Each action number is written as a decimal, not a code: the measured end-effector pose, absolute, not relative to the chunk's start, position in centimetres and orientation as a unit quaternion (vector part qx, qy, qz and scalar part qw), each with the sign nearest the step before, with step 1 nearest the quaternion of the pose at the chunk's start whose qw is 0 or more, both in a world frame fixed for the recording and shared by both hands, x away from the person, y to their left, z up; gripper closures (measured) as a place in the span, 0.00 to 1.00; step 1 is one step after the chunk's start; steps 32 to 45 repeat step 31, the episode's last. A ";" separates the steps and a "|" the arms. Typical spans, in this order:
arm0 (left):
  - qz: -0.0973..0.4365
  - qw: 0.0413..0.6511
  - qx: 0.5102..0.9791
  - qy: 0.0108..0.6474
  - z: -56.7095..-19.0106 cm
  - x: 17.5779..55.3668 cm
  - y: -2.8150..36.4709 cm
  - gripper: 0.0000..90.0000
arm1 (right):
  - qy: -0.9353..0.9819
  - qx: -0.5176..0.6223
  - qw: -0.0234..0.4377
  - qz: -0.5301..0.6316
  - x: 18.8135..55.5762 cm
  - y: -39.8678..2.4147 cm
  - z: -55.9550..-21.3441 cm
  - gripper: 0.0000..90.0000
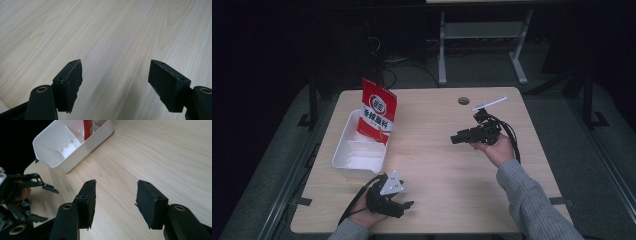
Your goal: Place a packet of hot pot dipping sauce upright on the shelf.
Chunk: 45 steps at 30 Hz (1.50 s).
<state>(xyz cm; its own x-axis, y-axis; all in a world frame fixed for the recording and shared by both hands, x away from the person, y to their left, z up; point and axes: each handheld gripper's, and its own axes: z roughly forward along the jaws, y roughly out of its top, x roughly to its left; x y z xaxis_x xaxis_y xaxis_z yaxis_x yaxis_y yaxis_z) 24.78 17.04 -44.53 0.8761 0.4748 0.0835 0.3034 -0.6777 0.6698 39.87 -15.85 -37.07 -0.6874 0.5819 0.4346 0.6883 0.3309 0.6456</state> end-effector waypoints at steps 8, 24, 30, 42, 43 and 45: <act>0.125 0.341 0.906 0.217 -44.6 24.8 17.0 0.30 | -0.813 -0.391 0.070 -0.426 38.3 -17.2 -38.1 0.53; 0.124 0.340 0.906 0.219 -44.6 24.8 17.0 0.30 | -0.803 -0.412 0.084 -0.423 35.2 -20.7 -41.5 0.51; 0.122 0.340 0.906 0.219 -44.6 24.8 17.0 0.29 | -0.802 -0.415 0.088 -0.421 33.9 -21.5 -43.1 0.50; 0.122 0.340 0.907 0.218 -44.6 24.8 17.0 0.29 | -0.803 -0.416 0.087 -0.419 33.5 -21.5 -43.3 0.50; 0.122 0.340 0.907 0.218 -44.6 24.8 17.0 0.29 | -0.803 -0.416 0.087 -0.419 33.5 -21.5 -43.3 0.50; 0.122 0.340 0.907 0.218 -44.6 24.8 17.0 0.29 | -0.803 -0.416 0.087 -0.419 33.5 -21.5 -43.3 0.50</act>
